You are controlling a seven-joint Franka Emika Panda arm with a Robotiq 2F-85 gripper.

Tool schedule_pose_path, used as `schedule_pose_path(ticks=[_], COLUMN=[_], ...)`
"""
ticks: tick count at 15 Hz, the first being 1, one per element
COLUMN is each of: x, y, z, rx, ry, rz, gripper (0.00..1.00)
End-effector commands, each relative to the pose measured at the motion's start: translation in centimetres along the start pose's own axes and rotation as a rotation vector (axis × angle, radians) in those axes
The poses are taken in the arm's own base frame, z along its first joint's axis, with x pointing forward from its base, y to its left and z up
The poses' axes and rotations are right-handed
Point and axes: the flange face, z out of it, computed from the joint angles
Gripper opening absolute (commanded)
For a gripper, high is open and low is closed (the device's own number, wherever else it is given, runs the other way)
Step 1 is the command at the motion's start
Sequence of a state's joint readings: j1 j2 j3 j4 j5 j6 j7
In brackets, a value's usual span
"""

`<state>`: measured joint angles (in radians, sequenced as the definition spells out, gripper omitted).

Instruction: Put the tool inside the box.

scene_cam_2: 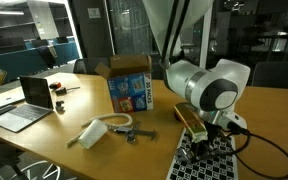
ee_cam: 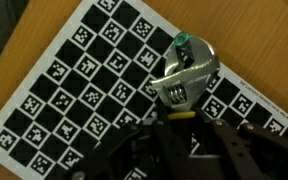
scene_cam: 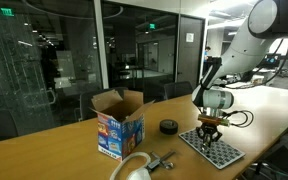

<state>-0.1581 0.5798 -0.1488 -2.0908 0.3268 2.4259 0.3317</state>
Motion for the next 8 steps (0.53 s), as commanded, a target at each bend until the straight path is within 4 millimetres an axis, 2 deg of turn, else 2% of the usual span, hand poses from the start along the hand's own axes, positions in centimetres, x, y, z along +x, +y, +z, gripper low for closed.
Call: schedule_pose_path(ticks=[1, 3, 8], x=[-0.1, -0.8, -3.1], y=[-0.4, -0.7, -3.0], z=[-2.1, -4.2, -13.4], rx=[-0.026, -0.047, -0.078], ry=[-0.006, -0.002, 0.063], rz=[-0.015, -0.035, -0.092], gripper=[0.16, 0.16, 0.16])
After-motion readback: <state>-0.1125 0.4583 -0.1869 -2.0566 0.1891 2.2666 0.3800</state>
